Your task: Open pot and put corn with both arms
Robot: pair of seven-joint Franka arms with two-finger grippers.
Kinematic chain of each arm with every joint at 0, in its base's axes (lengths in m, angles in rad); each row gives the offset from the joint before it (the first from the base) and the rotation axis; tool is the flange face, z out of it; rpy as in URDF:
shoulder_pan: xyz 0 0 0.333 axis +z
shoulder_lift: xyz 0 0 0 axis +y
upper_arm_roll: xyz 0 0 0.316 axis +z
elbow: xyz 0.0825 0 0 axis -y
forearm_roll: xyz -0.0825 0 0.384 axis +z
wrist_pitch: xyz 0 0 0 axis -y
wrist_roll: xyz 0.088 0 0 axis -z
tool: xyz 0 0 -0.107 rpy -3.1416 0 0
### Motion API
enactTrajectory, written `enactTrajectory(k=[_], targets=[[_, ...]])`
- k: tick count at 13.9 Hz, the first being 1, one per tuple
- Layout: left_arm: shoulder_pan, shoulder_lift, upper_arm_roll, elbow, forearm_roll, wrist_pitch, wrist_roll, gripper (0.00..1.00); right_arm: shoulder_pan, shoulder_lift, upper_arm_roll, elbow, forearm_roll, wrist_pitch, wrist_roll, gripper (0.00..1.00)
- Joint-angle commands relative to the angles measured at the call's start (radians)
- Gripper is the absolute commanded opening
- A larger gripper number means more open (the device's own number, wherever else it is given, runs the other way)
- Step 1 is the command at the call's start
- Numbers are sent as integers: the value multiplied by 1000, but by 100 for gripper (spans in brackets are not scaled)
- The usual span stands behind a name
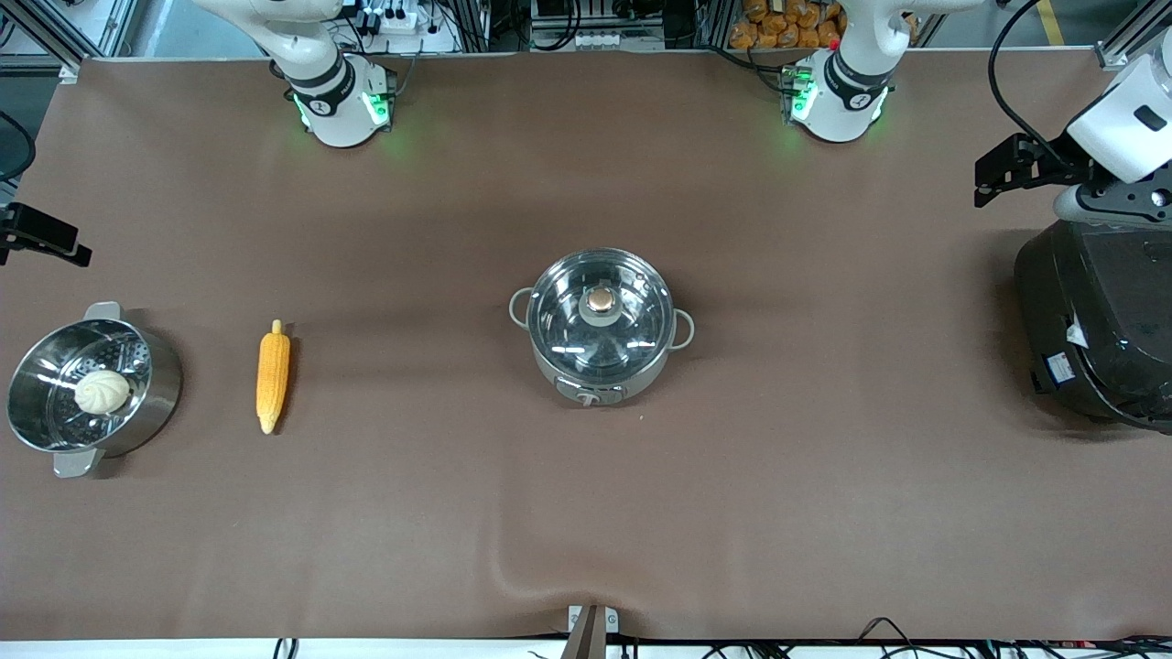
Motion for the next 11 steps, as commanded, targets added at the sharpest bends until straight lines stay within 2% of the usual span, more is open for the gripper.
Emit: enactTrajectory(k=[1, 8, 11], targets=[[0, -10, -4, 7, 8, -11, -15, 100, -14, -23, 19, -41, -11, 14, -13, 100], [-8, 15, -6, 45, 19, -11, -14, 100, -16, -25, 19, -47, -7, 34, -11, 100], [-6, 15, -6, 45, 12, -11, -15, 100, -13, -34, 21, -119, -5, 95, -7, 100]])
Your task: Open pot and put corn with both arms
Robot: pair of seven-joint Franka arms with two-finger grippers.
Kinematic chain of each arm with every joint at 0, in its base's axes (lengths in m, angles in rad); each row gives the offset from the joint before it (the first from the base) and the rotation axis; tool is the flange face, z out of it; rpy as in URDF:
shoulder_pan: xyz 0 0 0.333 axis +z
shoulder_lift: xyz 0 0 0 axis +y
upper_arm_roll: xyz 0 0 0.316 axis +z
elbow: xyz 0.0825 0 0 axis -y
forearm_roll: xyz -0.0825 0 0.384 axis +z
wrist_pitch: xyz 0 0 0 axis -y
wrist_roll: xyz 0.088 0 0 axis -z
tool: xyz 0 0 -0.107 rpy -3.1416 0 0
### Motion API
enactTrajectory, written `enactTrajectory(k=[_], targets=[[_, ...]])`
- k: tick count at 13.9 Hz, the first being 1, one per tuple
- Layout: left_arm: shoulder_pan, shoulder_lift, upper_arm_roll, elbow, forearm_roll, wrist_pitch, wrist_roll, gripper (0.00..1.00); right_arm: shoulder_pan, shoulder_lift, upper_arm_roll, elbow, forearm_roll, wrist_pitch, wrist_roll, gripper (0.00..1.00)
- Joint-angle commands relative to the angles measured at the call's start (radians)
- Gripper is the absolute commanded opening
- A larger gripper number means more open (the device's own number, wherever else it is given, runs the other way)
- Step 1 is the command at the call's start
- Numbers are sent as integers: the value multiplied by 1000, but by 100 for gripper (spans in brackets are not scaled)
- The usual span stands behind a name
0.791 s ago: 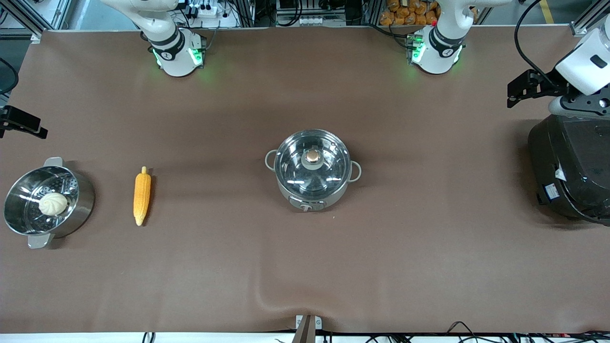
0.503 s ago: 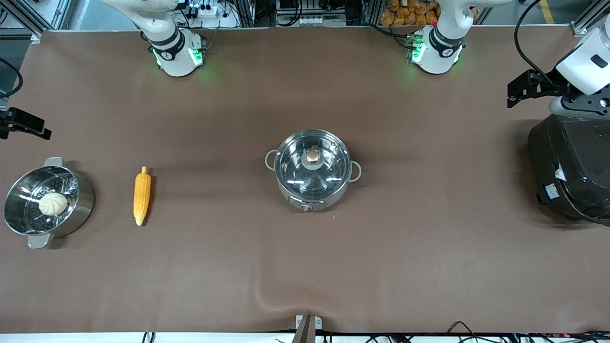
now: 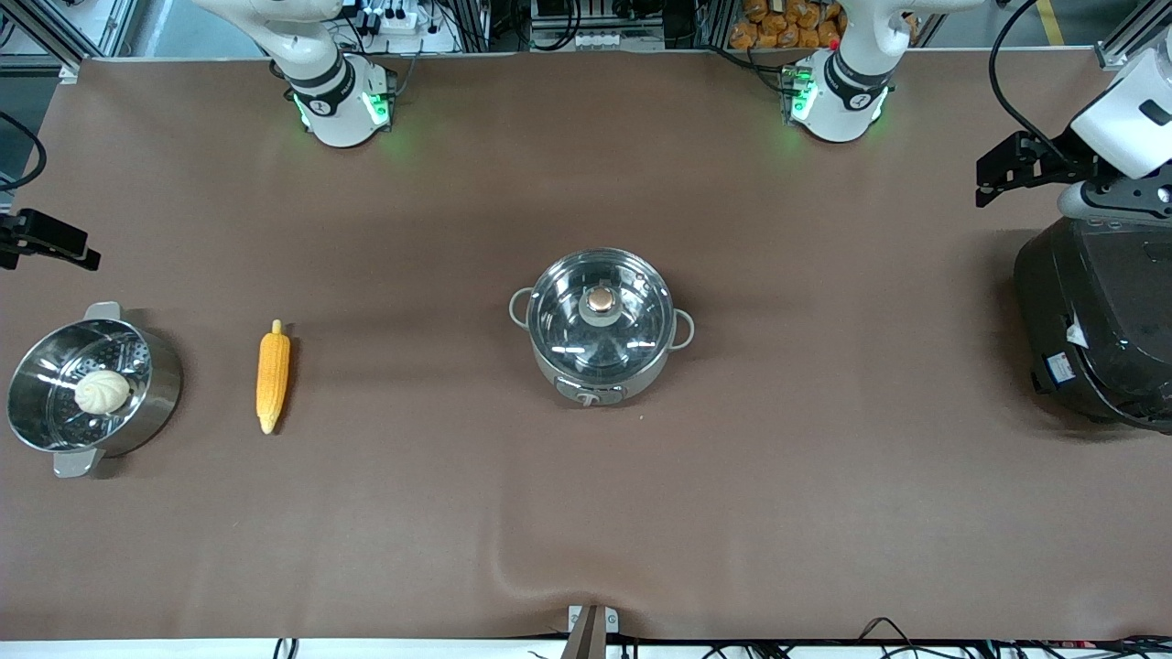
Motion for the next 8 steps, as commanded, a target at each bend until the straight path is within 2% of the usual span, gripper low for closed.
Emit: enactTrajectory(k=[1, 8], targets=[[-4, 11, -2, 27, 11, -12, -12, 100, -11, -33, 16, -100, -4, 79, -3, 100], [-20, 37, -7, 27, -24, -12, -28, 100, 1, -32, 16, -177, -4, 164, 3, 100]])
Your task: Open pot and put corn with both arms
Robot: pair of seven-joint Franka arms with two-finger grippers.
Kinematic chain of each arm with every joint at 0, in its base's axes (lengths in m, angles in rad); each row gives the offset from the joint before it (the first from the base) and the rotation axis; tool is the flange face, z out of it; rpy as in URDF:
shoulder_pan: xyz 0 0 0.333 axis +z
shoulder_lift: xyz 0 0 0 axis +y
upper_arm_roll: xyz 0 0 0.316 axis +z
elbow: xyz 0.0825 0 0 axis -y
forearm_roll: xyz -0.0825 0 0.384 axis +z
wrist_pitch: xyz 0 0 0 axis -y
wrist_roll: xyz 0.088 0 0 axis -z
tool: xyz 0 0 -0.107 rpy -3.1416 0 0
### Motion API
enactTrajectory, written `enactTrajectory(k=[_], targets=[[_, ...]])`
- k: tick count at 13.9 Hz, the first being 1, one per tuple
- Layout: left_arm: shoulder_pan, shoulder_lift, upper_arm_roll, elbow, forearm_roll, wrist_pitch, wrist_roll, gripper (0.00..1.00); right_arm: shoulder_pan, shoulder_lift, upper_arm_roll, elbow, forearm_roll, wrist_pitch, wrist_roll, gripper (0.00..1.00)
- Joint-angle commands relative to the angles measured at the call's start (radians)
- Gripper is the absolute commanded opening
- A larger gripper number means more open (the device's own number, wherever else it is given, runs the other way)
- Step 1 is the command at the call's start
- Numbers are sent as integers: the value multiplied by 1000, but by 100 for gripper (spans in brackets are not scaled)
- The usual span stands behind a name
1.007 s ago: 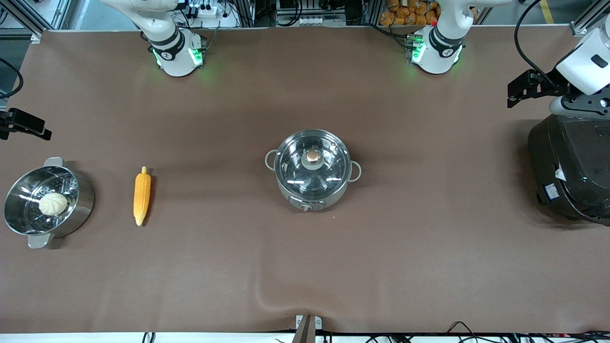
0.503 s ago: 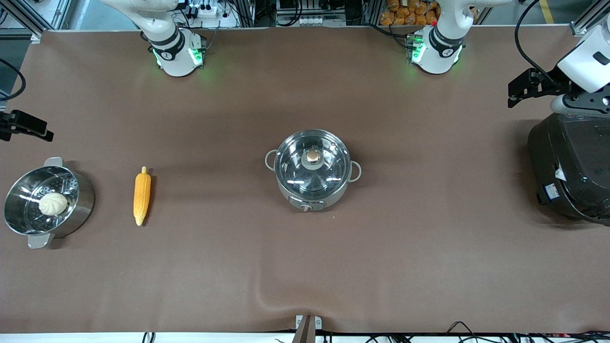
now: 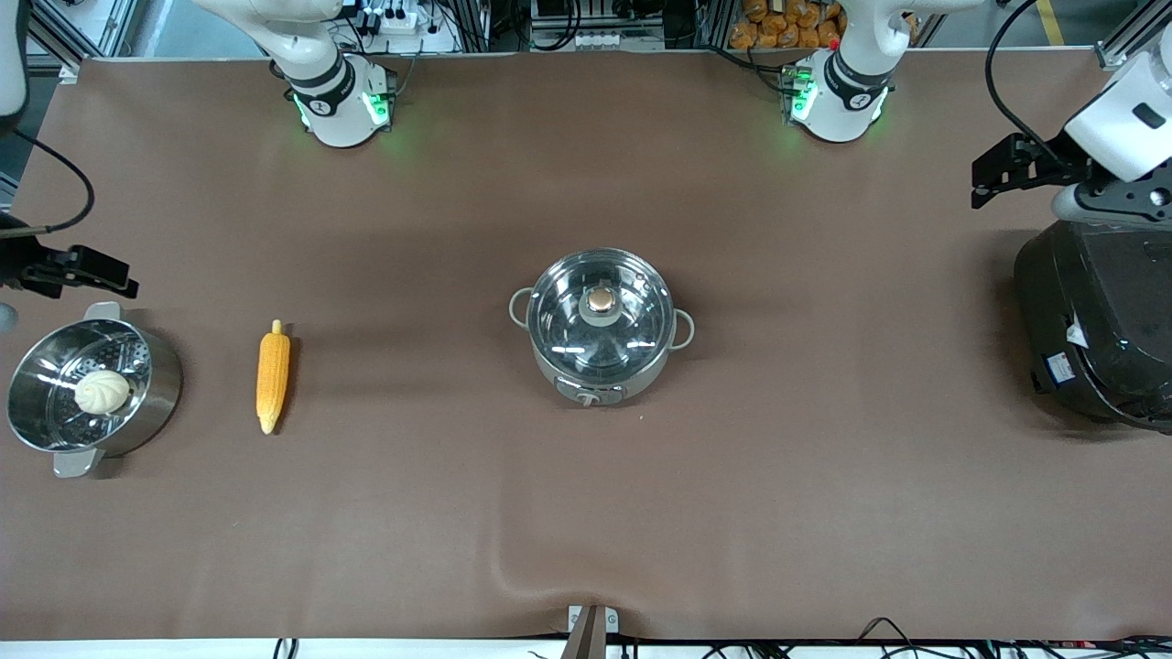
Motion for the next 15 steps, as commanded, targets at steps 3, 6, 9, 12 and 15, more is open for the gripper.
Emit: enactTrajectory(k=[3, 6, 9, 12, 15], targets=[[-14, 49, -3, 31, -29, -10, -59, 100, -3, -35, 4, -36, -4, 8, 2, 100], [-40, 126, -11, 94, -48, -7, -126, 100, -10, -35, 2, -28, -4, -9, -6, 100], [-103, 210, -9, 147, -46, 3, -210, 100, -4, -18, 1, -78, -4, 65, -5, 100], [-113, 224, -11, 152, -51, 31, -235, 100, -1, -18, 2, -244, -4, 269, -5, 100], [-173, 275, -12, 154, -76, 124, -342, 100, 2, 20, 4, -361, -5, 434, -9, 100]])
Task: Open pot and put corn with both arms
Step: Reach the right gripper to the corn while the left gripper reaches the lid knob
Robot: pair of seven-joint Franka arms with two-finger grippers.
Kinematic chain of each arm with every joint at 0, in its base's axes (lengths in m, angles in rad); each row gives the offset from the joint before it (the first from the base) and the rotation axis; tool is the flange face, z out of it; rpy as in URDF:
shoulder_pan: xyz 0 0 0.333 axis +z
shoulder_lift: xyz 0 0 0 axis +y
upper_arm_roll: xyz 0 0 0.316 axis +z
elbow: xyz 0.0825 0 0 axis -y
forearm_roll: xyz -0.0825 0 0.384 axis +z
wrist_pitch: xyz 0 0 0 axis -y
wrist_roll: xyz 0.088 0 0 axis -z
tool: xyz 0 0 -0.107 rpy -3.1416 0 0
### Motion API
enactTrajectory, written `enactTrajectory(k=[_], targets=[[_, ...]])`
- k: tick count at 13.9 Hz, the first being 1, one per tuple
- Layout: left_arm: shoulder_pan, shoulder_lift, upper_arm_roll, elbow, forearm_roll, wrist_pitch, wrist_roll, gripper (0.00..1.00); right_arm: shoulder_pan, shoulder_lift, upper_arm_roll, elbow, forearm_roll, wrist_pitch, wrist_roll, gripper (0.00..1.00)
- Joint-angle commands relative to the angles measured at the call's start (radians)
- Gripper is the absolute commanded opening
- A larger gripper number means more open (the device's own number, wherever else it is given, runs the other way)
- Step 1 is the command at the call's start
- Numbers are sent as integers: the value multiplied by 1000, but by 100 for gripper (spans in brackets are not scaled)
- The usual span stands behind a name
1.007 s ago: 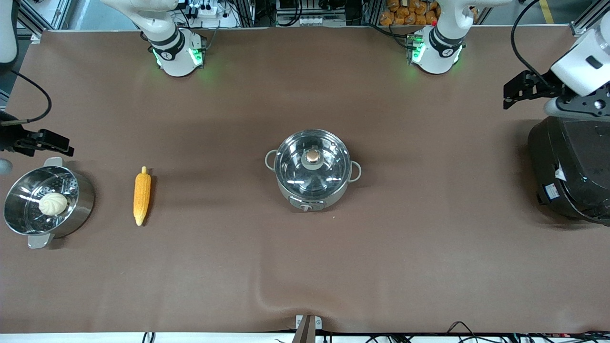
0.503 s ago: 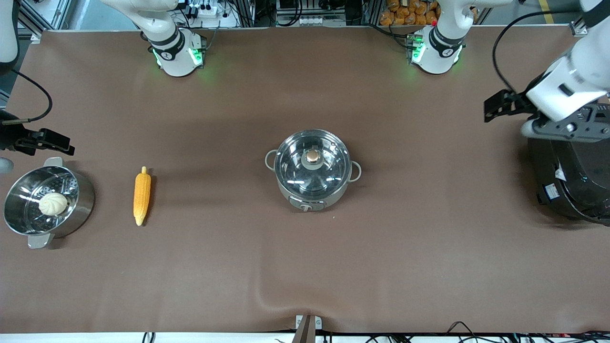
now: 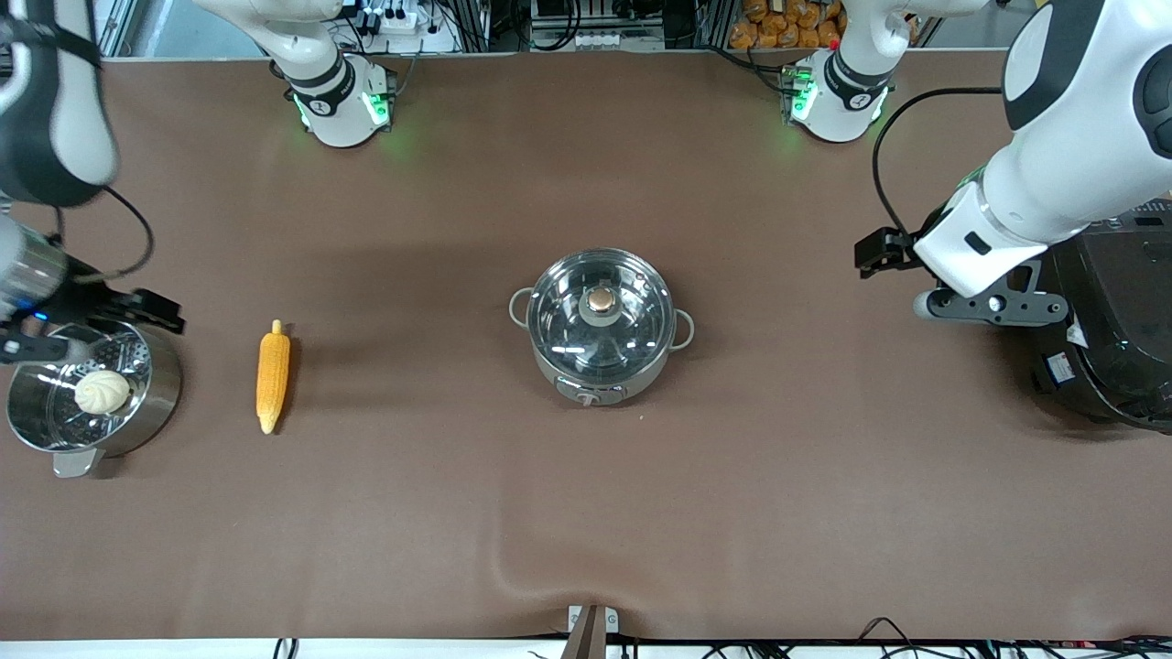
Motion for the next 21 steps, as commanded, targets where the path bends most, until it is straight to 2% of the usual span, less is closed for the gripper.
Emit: enactTrajectory(k=[1, 7, 12, 14, 18, 21], targets=[[-80, 66, 2, 32, -21, 78, -142, 100, 3, 38, 4, -83, -5, 105, -10, 100], [-285, 226, 7, 76, -17, 273, -401, 100, 12, 178, 4, -218, -16, 398, -25, 100], [-385, 284, 13, 76, -11, 318, -456, 100, 9, 313, 3, -209, -17, 492, -56, 100], [-413, 298, 13, 76, -10, 330, -454, 100, 8, 331, 4, -207, -17, 498, -74, 100], [-488, 349, 18, 78, 36, 377, -456, 100, 3, 344, 4, -208, -16, 498, -74, 69], [-531, 387, 19, 79, 58, 423, -465, 100, 12, 344, 4, -204, -10, 497, -71, 32]])
